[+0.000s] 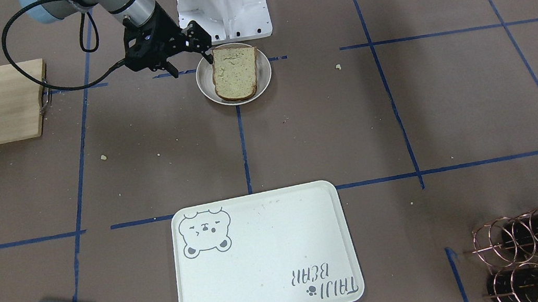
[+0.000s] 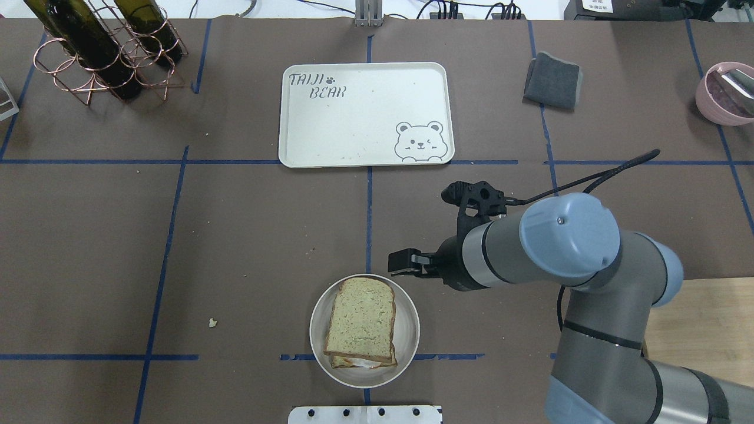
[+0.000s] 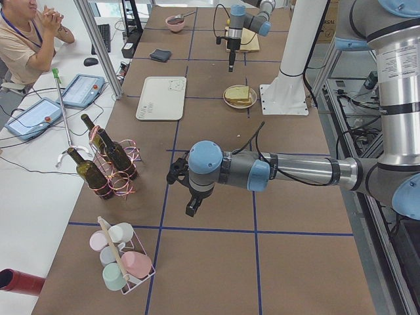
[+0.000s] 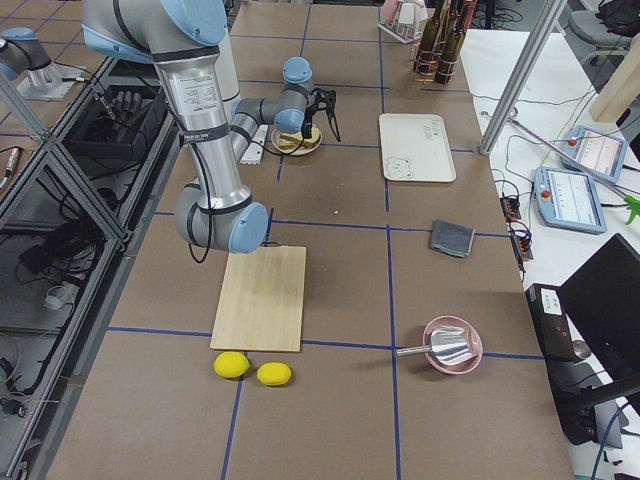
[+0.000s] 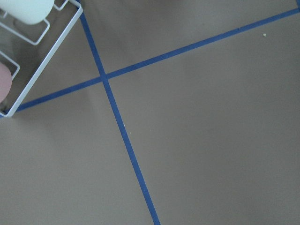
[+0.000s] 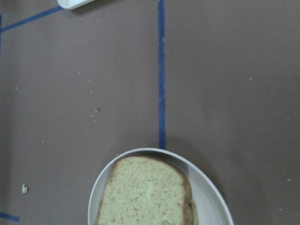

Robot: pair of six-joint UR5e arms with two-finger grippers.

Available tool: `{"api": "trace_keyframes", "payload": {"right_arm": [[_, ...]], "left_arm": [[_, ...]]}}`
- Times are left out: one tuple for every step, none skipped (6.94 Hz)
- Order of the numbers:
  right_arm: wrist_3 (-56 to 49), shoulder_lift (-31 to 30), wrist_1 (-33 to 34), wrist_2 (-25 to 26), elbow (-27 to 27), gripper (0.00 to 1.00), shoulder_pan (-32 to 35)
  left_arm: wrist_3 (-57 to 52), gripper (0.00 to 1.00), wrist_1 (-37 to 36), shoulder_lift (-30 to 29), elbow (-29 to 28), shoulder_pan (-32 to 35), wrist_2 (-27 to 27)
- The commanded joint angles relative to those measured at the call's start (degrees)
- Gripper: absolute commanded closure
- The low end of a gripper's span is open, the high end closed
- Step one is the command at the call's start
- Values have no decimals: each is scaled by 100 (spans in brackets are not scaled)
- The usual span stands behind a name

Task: Make sandwich and place on tray
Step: 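Withdraw the right arm away from the plate while the left arm reaches in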

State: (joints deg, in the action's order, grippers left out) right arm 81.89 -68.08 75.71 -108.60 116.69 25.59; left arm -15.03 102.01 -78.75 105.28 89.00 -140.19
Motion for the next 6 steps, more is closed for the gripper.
{"api": "trace_keyframes", "payload": {"right_arm": [[-1414,-143,1003,-712,29,0,961],[-2291,-484,1181,-854,29,0,1410],[-3083,-939,1200,-1064,11,0,1971],[-3970,-1431,1200,-1214,11,0,2490],[-4945,-1880,1192,-1233,-50,0,2887],[-5703,-2319,1183,-1234,-102,0,3282]], "left_arm": [[44,0,1724,-427,-225,-50,9],[62,0,2413,-527,-366,-58,-52],[462,0,2481,-615,-237,-84,-53],[1389,0,2473,-755,25,-415,-53],[2033,0,2577,-791,472,-1132,174],[2631,0,2927,-774,946,-1948,802]]}}
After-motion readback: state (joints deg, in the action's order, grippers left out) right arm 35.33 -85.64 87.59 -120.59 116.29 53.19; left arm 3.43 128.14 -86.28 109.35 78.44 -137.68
